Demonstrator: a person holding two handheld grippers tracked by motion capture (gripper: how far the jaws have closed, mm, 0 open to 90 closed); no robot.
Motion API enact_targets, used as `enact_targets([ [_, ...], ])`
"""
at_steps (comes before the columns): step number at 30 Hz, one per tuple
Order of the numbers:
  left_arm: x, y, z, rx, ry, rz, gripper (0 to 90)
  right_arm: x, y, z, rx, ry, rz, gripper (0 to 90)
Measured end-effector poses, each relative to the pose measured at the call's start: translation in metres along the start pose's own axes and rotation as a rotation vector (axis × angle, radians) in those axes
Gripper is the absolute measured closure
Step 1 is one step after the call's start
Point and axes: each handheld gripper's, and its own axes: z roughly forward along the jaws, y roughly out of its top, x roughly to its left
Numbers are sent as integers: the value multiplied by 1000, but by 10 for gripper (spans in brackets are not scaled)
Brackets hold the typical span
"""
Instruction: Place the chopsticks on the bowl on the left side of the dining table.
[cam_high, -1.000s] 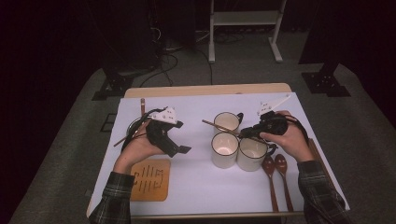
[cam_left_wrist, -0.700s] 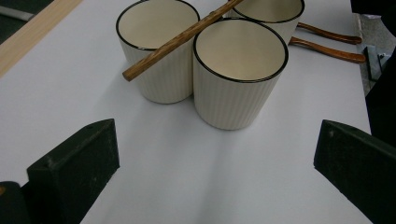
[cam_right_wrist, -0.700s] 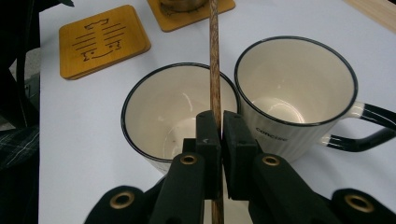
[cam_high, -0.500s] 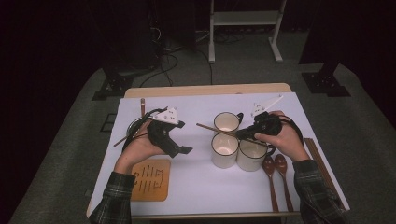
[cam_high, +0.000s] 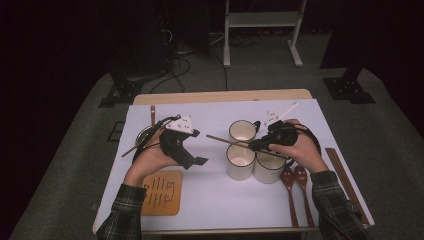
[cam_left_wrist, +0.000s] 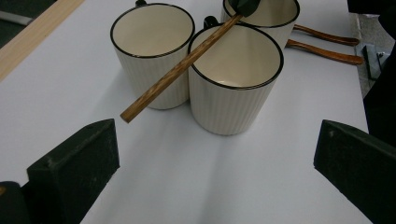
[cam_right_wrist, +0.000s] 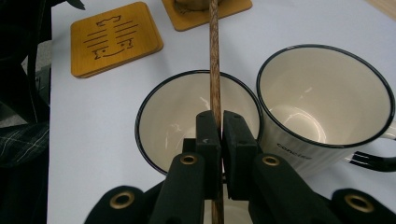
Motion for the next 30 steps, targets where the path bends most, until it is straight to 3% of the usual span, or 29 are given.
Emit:
enact_targets([
  [20, 0, 14, 11, 15, -26, 29, 0, 5, 7, 11, 30, 29, -20, 852],
  [30, -2, 14, 15, 23, -33, 45, 0, 12, 14, 19, 44, 49, -59, 852],
])
